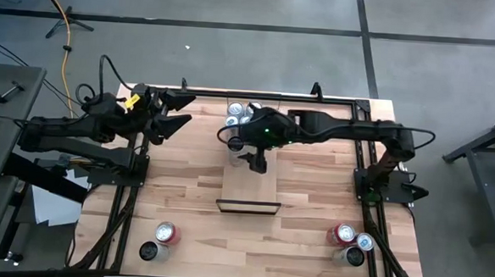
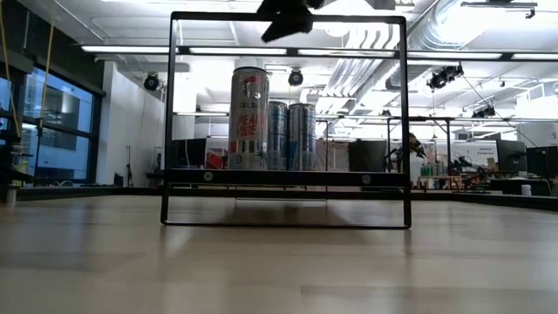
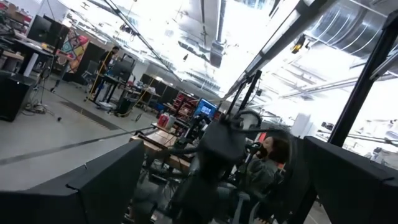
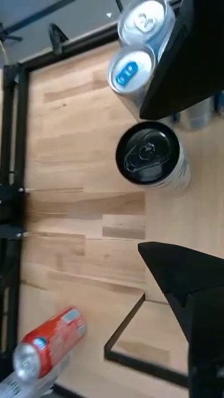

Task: Place canned beverage on shelf
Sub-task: Put the white pink soda can on the shelf

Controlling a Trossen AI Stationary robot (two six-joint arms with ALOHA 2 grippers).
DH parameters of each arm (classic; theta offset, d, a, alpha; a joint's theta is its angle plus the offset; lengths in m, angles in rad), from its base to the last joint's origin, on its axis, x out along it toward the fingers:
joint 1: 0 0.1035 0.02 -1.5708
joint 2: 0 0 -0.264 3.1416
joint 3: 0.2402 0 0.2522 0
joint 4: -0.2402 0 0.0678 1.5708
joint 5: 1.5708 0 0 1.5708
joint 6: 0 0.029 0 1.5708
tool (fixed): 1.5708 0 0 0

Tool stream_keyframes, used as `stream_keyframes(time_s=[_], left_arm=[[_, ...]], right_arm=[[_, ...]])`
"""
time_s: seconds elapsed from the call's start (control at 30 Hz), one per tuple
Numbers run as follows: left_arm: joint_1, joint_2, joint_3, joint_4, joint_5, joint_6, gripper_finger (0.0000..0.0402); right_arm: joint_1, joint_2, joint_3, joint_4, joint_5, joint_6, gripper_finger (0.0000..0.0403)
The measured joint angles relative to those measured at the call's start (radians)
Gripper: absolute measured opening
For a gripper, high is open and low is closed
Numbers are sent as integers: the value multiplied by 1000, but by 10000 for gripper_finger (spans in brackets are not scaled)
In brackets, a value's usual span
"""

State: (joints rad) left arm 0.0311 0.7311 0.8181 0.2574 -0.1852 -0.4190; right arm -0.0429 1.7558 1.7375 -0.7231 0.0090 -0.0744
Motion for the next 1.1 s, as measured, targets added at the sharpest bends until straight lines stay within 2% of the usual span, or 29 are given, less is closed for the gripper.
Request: stream_keyframes(time_s=[0.33, 0.5, 1.1], left_arm=[[0, 10, 0, 0, 0, -55, 395], [0, 10, 0, 0, 0, -77, 395], [0, 11, 0, -8, 0, -76, 394]], right_arm=[[-55, 94, 0, 16, -16, -39, 323], [-76, 110, 0, 18, -99, -66, 323], [-82, 171, -2, 55, -92, -133, 323]])
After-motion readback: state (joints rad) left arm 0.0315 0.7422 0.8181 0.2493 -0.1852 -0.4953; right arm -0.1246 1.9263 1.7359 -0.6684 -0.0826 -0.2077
